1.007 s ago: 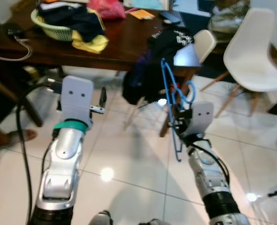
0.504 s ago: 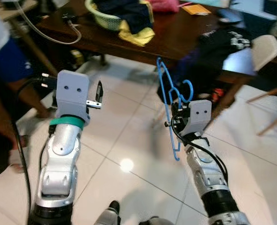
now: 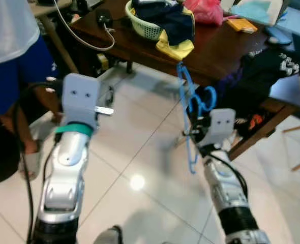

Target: Hang hanger

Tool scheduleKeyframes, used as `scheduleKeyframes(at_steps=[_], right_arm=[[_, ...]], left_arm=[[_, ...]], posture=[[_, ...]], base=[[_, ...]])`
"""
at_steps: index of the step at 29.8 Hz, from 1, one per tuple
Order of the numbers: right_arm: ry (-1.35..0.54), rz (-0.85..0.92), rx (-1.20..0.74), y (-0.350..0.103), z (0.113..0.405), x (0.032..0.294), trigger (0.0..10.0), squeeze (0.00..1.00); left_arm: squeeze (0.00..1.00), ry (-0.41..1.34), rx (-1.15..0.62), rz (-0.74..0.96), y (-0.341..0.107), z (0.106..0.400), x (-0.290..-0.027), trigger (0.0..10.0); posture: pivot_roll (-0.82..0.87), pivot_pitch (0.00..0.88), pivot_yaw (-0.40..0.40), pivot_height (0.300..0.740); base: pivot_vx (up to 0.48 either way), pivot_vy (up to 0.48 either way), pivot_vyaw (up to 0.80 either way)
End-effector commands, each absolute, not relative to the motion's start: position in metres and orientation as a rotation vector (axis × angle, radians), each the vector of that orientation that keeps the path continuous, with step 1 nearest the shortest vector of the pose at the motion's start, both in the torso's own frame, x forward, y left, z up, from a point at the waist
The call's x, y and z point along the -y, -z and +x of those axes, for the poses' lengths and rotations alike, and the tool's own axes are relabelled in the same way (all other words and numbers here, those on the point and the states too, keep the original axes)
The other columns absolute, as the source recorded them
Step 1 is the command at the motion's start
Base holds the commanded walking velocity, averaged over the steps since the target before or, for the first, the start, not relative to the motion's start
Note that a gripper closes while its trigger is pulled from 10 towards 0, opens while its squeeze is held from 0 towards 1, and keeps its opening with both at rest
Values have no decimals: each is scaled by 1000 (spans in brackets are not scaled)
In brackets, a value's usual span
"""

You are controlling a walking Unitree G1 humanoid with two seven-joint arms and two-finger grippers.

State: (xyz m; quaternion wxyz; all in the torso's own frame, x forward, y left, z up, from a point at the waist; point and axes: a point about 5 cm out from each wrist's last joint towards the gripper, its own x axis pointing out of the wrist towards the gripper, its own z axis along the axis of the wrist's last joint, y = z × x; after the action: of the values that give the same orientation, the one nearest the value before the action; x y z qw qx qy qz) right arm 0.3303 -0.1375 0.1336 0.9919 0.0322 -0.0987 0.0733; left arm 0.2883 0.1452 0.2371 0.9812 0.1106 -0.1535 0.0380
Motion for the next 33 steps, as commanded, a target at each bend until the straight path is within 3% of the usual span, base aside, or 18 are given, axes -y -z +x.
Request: scheduleKeyframes(at_steps=[1, 11, 14, 24, 33], right_arm=[[-101, 69, 179, -130, 330, 149, 10000, 0], [23, 51, 189, -128, 327, 170, 10000, 0], [55, 74, 183, -125, 325, 174, 10000, 0], [88, 58, 184, -122, 318, 183, 10000, 0], [74, 49, 183, -123, 319, 179, 10000, 0]], left_arm=[[0, -41, 310, 220, -237, 287, -139, 10000], [0, 153, 315, 274, -231, 292, -108, 10000], [0, 179, 320, 265, -234, 294, -105, 10000], [0, 189, 312, 237, -236, 298, -101, 10000], [0, 163, 307, 245, -236, 298, -105, 10000]], posture=[[79, 50, -41, 740], [32, 46, 36, 740], [21, 49, 52, 740], [2, 52, 63, 740], [14, 57, 46, 740]], base=[[386, 285, 0], [384, 287, 0], [371, 304, -800], [0, 0, -698], [0, 0, 0]])
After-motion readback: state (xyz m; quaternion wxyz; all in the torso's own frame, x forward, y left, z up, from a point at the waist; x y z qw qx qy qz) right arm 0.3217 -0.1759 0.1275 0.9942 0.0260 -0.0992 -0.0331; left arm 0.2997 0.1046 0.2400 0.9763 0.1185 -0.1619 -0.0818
